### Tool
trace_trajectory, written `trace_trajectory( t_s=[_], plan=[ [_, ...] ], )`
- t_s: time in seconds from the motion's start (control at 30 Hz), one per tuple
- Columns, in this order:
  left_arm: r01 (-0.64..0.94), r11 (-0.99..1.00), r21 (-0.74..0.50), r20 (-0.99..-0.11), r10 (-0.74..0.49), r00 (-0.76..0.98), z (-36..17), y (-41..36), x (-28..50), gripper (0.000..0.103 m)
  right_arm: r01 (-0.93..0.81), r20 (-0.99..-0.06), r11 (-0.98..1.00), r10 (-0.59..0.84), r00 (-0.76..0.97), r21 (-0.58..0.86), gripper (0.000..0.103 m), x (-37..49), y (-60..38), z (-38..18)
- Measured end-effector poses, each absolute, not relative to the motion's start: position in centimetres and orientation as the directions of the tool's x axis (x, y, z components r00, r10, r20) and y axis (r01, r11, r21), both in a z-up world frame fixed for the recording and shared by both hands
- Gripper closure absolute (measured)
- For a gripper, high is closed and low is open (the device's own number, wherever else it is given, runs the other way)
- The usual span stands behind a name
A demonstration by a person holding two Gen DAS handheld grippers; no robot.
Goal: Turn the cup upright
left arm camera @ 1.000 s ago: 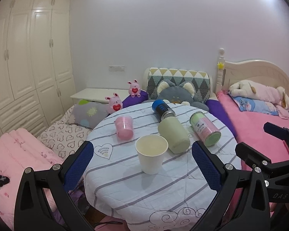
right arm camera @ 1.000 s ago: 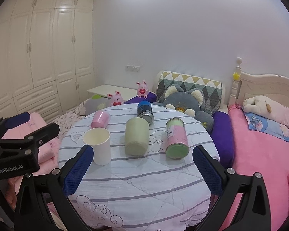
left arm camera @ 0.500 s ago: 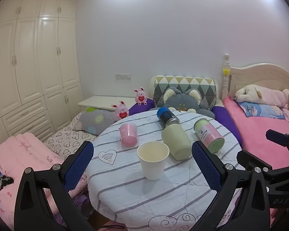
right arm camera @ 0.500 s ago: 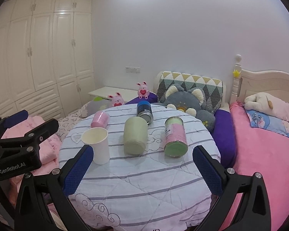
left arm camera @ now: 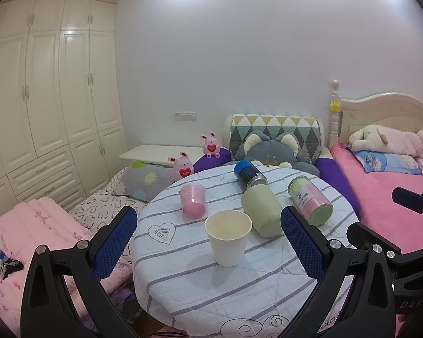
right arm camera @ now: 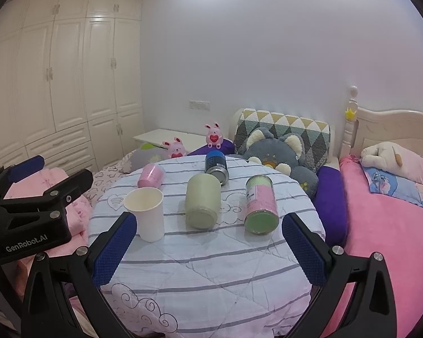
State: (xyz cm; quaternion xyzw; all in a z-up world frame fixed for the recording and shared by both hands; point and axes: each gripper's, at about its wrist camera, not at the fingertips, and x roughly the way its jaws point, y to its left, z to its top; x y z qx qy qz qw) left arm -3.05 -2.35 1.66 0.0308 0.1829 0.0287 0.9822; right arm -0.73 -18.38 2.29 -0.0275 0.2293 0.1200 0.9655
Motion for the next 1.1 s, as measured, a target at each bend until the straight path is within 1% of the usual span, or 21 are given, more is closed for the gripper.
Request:
trace_trajectory(
  t_s=[0.27, 0.47, 1.1],
  plan=[
    [-0.025, 0.998, 0.049, -0.365, 0.041, 0.93, 1.4, -2.0, -3.0, 0.0, -0.234, -0.398, 0.972, 0.205, 0.894, -0.023, 0.0, -1.2, -17.9, 2.3],
    [-0.019, 0.999, 0.048, -0.389, 0.036, 0.921, 1.0, -2.1, -2.4, 0.0, -0.233, -0.414, 0.972, 0.205, 0.887, -0.018, 0.0, -0.9, -17.7, 1.6],
    [-0.012, 0.999, 0.034, -0.407, 0.025, 0.913, 0.2, -1.4, -1.3, 0.0, -0.227, -0.43, 0.974, 0.193, 0.882, -0.028, 0.0, -0.3, -17.4, 1.4]
  ],
)
